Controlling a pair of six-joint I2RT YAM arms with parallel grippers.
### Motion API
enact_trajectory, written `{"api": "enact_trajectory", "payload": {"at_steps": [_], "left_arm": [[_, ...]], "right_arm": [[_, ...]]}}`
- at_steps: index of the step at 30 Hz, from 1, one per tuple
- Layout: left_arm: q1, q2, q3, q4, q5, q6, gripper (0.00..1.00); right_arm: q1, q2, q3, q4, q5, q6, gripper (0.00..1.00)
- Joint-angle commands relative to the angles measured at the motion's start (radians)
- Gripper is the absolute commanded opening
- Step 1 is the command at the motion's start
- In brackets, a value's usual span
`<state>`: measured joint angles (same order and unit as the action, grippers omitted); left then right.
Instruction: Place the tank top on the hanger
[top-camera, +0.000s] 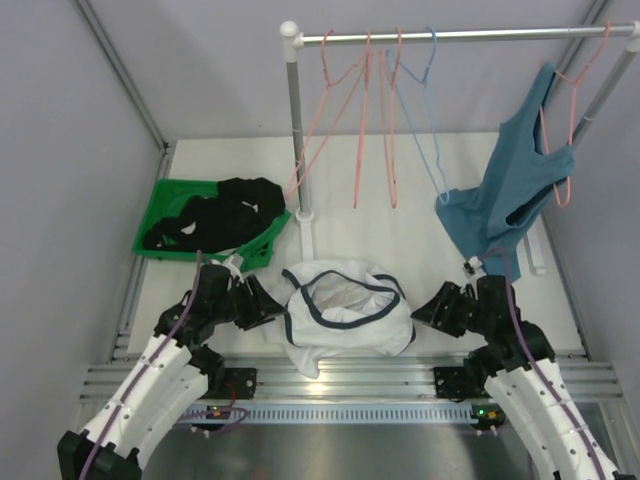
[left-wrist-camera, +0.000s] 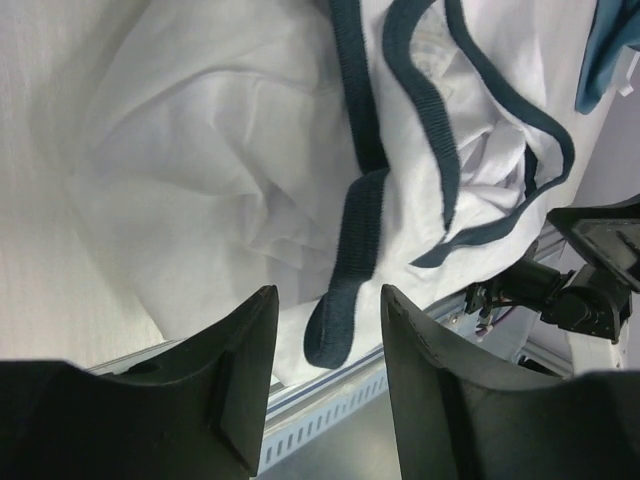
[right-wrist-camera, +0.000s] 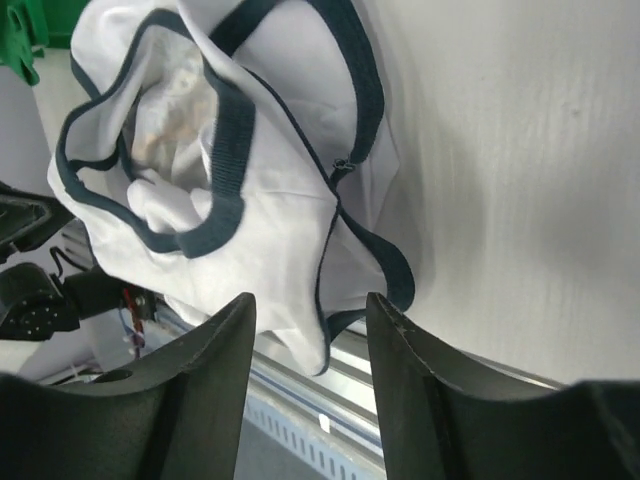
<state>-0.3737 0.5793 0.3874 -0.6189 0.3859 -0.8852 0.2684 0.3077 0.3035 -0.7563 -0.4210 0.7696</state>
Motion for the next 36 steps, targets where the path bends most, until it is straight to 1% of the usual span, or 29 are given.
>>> {"api": "enact_trajectory", "payload": {"at_steps": [1, 3, 4, 5, 6, 7, 9, 10, 12, 13, 15, 17, 18, 19, 20, 21, 22, 23, 24, 25, 27, 28, 31, 33, 36], "left_arm": [[0.002, 0.031, 0.120, -0.051, -0.045, 0.044, 0.51], [0.004, 0.057, 0.149, -0.062, -0.053, 0.061, 0.51], [0.002, 0.065, 0.175, -0.071, -0.056, 0.074, 0.51], [0.002, 0.071, 0.185, -0.073, -0.062, 0.078, 0.51], [0.002, 0.082, 0.194, -0.073, -0.061, 0.080, 0.51], [0.002, 0.085, 0.205, -0.068, -0.061, 0.084, 0.51], [0.002, 0.099, 0.214, -0.065, -0.053, 0.086, 0.51], [0.002, 0.103, 0.222, -0.062, -0.050, 0.089, 0.51], [0.002, 0.114, 0.229, -0.065, -0.050, 0.092, 0.51], [0.002, 0.113, 0.238, -0.064, -0.050, 0.095, 0.51], [0.004, 0.117, 0.255, -0.062, -0.050, 0.095, 0.51], [0.004, 0.125, 0.266, -0.064, -0.047, 0.100, 0.51], [0.002, 0.123, 0.275, -0.067, -0.045, 0.103, 0.51], [0.002, 0.123, 0.280, -0.070, -0.045, 0.104, 0.51], [0.002, 0.123, 0.283, -0.071, -0.044, 0.106, 0.51], [0.002, 0.120, 0.291, -0.079, -0.044, 0.107, 0.51], [0.002, 0.117, 0.297, -0.084, -0.045, 0.109, 0.51], [0.002, 0.114, 0.301, -0.090, -0.047, 0.111, 0.51], [0.002, 0.108, 0.310, -0.094, -0.047, 0.115, 0.51], [0.002, 0.106, 0.315, -0.096, -0.045, 0.118, 0.51], [0.002, 0.108, 0.327, -0.104, -0.044, 0.123, 0.51], [0.002, 0.108, 0.340, -0.113, -0.044, 0.129, 0.51], [0.002, 0.111, 0.366, -0.125, -0.051, 0.138, 0.51], [0.002, 0.109, 0.375, -0.127, -0.055, 0.143, 0.51], [0.002, 0.111, 0.373, -0.128, -0.050, 0.143, 0.50]], "right_arm": [[0.005, 0.065, 0.194, -0.031, 0.135, -0.090, 0.49], [0.003, 0.108, 0.261, -0.063, 0.168, -0.118, 0.50], [0.003, 0.149, 0.332, -0.075, 0.180, -0.148, 0.50], [0.003, 0.166, 0.370, -0.083, 0.188, -0.165, 0.50], [0.005, 0.178, 0.409, -0.095, 0.200, -0.183, 0.52], [0.005, 0.191, 0.490, -0.101, 0.211, -0.211, 0.53], [0.005, 0.206, 0.572, -0.112, 0.250, -0.230, 0.56], [0.003, 0.237, 0.664, -0.142, 0.270, -0.252, 0.56], [0.003, 0.278, 0.759, -0.181, 0.318, -0.280, 0.56], [0.003, 0.322, 0.843, -0.201, 0.327, -0.306, 0.55], [0.003, 0.366, 0.916, -0.198, 0.337, -0.329, 0.53], [0.003, 0.439, 1.020, -0.183, 0.338, -0.371, 0.52], [0.003, 0.474, 1.111, -0.184, 0.327, -0.409, 0.52], [0.003, 0.552, 1.166, -0.199, 0.324, -0.430, 0.53], [0.003, 0.592, 1.219, -0.204, 0.327, -0.447, 0.53], [0.005, 0.628, 1.320, -0.206, 0.340, -0.476, 0.53], [0.003, 0.687, 1.364, -0.199, 0.341, -0.490, 0.54], [0.003, 0.718, 1.405, -0.184, 0.338, -0.504, 0.58], [0.003, 0.749, 1.489, -0.176, 0.335, -0.532, 0.59], [0.002, 0.824, 1.532, -0.173, 0.334, -0.546, 0.59], [0.003, 0.901, 1.608, -0.163, 0.327, -0.569, 0.58], [0.003, 0.980, 1.685, -0.166, 0.320, -0.591, 0.58], [0.003, 1.088, 1.784, -0.143, 0.298, -0.628, 0.58], [0.002, 1.122, 1.807, -0.124, 0.268, -0.644, 0.57], [0.005, 1.179, 1.827, -0.097, 0.268, -0.676, 0.57]]}}
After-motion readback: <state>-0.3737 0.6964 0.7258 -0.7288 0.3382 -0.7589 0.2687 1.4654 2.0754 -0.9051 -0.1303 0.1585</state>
